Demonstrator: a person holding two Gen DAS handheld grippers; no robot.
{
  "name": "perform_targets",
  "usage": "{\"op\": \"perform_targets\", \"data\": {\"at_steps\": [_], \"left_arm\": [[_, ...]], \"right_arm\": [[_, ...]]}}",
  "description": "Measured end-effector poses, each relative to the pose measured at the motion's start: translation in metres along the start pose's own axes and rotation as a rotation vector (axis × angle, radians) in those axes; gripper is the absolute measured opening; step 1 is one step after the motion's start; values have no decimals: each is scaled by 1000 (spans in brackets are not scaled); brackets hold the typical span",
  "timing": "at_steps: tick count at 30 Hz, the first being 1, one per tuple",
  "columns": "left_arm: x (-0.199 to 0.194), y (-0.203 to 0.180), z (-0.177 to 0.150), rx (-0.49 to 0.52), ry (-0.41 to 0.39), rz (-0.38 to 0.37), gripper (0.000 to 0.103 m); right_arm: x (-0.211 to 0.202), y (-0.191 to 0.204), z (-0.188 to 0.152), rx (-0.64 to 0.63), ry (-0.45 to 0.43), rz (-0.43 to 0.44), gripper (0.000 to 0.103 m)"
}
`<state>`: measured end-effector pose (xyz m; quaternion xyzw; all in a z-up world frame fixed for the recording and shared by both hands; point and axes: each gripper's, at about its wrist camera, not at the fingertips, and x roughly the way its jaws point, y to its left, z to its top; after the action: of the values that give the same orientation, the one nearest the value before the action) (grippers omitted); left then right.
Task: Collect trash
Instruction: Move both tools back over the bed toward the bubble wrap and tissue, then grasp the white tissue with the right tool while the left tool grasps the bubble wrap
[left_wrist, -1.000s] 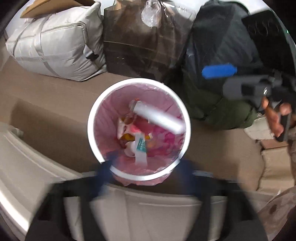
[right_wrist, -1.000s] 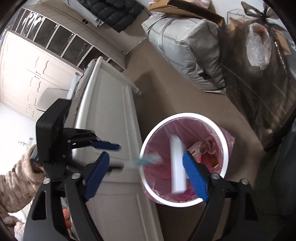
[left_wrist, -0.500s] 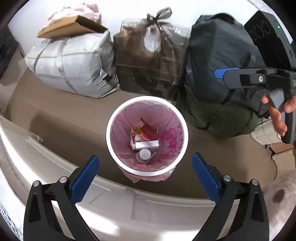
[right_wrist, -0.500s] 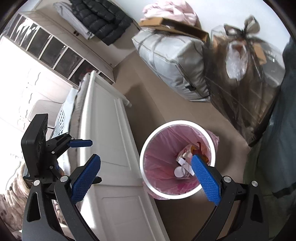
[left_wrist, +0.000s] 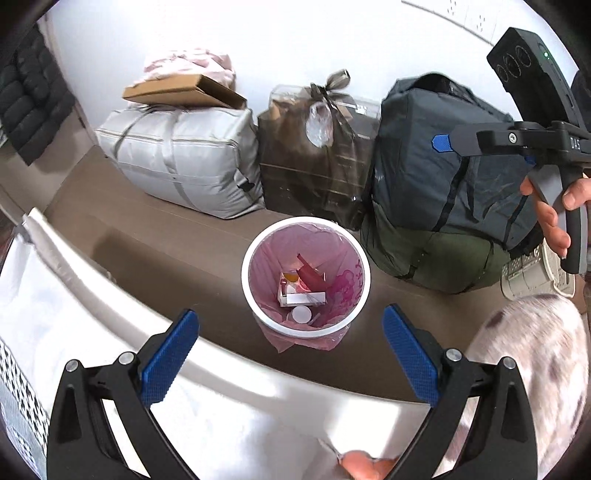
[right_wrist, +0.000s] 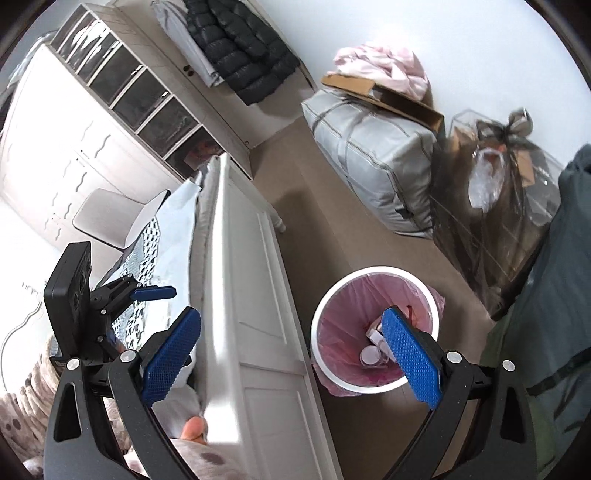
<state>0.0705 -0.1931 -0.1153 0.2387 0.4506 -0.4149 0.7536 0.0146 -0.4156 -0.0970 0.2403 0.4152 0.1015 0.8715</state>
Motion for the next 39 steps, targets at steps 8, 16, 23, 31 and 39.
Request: {"op": "perform_targets", "data": {"at_steps": [8, 16, 23, 31, 39], "left_arm": [[-45, 22, -36, -69, -49, 47, 98], [-89, 67, -84, -173, -88, 117, 98], [-109, 107, -137, -270, -79, 170, 98], [-126, 147, -206, -376, -59, 212, 98], [-128, 181, -259, -463, -28, 210, 98]], "right_arm": [[-5, 46, 10, -92, 13, 4, 96], [8, 108, 20, -202, 37, 23, 96], [34, 164, 20, -298, 90, 46, 96], [83, 223, 10, -383, 173, 94, 96], [150, 285, -23, -550, 257, 86, 96]]}}
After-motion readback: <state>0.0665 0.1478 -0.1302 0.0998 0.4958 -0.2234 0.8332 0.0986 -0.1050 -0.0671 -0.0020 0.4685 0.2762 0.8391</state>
